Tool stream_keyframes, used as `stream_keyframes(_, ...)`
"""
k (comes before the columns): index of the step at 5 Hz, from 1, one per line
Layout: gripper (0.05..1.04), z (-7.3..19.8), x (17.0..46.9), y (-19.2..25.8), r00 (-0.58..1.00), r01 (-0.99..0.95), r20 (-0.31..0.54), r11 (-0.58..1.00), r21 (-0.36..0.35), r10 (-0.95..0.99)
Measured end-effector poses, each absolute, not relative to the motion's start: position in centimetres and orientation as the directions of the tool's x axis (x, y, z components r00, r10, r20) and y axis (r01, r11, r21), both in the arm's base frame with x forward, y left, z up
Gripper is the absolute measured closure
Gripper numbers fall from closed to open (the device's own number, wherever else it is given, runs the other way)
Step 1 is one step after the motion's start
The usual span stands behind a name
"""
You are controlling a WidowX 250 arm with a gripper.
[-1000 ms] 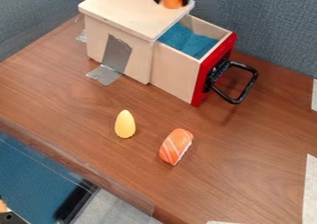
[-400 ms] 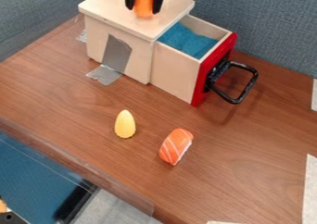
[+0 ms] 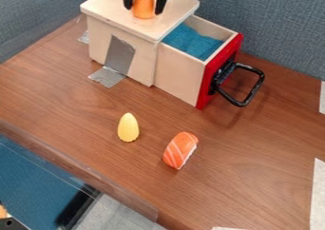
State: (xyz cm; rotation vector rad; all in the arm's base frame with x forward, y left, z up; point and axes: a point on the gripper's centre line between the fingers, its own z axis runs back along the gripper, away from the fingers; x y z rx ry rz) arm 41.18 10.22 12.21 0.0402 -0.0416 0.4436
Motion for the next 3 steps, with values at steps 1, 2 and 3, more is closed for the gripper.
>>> stream_keyframes(1,0.075,12.5,41.4,10.0,0.909,-0.415,0.051,0.91,0.005,0.414)
stream_keyframes(2,0.081,15.8,41.3,9.3,0.918,-0.367,0.146,0.93,-0.036,0.368)
stream_keyframes(3,0.083,18.0,40.9,7.3,0.939,-0.261,0.224,0.965,-0.034,0.262)
